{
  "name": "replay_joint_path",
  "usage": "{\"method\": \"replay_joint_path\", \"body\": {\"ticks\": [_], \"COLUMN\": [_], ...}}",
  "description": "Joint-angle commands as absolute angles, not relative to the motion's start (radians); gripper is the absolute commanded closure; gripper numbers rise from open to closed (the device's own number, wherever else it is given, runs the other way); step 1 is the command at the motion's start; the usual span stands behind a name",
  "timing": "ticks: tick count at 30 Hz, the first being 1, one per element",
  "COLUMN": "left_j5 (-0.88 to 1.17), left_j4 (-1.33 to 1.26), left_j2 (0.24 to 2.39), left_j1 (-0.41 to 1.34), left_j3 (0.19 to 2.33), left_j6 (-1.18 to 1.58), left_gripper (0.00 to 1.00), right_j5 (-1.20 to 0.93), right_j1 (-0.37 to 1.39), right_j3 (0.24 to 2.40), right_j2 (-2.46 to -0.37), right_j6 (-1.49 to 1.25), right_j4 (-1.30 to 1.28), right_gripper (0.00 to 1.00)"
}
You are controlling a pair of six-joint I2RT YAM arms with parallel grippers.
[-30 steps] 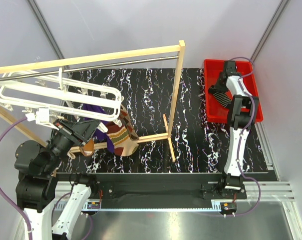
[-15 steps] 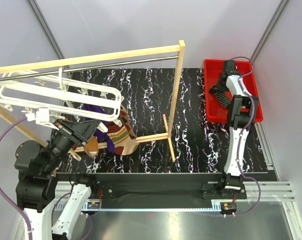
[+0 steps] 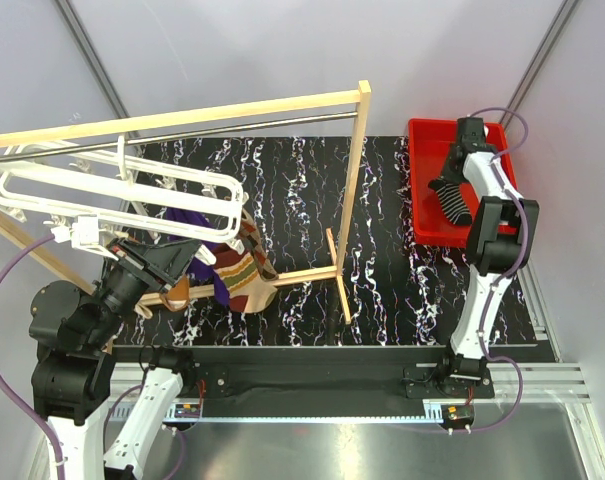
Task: Clip the socks to the hanger
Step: Pick up the sock from the bin.
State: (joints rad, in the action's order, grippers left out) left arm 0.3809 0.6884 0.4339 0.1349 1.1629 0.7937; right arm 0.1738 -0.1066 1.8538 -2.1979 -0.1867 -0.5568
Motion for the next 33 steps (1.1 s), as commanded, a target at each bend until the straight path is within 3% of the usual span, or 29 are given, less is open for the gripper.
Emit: {"method": "replay_joint_path", "body": {"ticks": [1,11,33], "left_j5": [0.408,0.417,0.420], "left_j4": [0.729,0.723,0.718], "left_j2": [0.431,0.428,0.414], "left_j1": [0.141,0.140,0.140], "left_j3": [1.166,1.158,1.147], "left_j6": [0.787,0.793,0.802], "left_gripper": [1.00,1.00,1.00], "right_j5": [0.193,0.157,0.238], "right_j1": [-0.103,-0.103,0.126], "right_j3": [1.829,1.602,1.316], "right_j2": [-2.083,-1.824,-1.129], "right_j6": [-0.178,-0.225,-0.325], "right_j4": [-0.514,-0.434,-0.797], "right_gripper": [1.00,1.00,1.00]}}
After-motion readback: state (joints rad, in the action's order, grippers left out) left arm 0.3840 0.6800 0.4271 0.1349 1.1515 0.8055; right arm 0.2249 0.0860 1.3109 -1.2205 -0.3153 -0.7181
